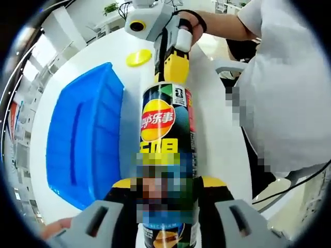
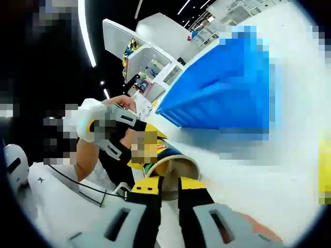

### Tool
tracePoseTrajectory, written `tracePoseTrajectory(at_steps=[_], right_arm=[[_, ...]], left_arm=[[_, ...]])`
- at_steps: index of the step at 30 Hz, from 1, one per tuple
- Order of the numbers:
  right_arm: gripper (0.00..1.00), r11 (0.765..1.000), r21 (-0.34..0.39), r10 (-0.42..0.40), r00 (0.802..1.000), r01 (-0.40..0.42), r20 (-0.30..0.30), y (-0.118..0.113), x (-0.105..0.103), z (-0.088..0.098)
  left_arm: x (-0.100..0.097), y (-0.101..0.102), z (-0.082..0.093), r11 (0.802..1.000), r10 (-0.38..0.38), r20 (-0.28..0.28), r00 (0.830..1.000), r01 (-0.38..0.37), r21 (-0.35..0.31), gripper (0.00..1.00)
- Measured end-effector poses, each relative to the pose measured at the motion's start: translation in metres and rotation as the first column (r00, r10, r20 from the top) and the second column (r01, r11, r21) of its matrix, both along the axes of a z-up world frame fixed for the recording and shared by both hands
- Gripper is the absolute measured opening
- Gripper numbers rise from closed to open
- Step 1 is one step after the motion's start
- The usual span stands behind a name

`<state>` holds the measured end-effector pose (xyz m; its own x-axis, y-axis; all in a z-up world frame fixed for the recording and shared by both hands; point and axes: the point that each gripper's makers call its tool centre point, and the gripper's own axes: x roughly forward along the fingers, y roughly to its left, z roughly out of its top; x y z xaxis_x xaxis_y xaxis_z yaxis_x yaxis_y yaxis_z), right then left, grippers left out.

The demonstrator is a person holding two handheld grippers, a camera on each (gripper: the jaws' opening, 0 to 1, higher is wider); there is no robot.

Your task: Open the lid of the chip container on the table, take out the chips, place them into the box in front of the container, and close the lid

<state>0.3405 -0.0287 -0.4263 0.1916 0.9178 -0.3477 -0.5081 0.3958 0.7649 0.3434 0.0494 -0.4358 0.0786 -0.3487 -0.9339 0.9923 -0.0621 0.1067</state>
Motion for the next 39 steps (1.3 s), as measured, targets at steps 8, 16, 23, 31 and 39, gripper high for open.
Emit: tracePoseTrajectory(at_steps=[8,16,23,31,39], right_arm=[[0.0,1.0,-0.001,-0.026,0.998,0.026,-0.063,0.001,0.002,-0.003],[0.0,0.989,-0.143,-0.045,0.998,0.04,-0.037,-0.009,0.001,-0.002],[0.0,0.968,-0.248,-0.032,0.999,0.034,0.014,-0.012,-0.002,-0.003],[0.0,0.947,-0.318,-0.029,0.998,0.045,0.055,-0.013,-0.004,-0.003],[0.0,0.93,-0.364,-0.03,0.997,0.054,0.07,-0.015,-0.003,-0.003]], left_arm=[[-0.003,0.001,-0.005,1.0,-0.003,-0.007,1.0,0.003,0.009,0.45],[-0.004,0.002,-0.004,1.0,-0.001,-0.003,1.0,0.001,-0.019,0.45],[-0.006,0.002,-0.005,1.0,-0.008,0.005,1.0,0.008,-0.006,0.45],[-0.006,0.004,-0.005,1.0,-0.012,-0.004,1.0,0.012,0.007,0.45],[-0.007,0.003,-0.005,1.0,-0.02,-0.011,1.0,0.02,0.009,0.44]])
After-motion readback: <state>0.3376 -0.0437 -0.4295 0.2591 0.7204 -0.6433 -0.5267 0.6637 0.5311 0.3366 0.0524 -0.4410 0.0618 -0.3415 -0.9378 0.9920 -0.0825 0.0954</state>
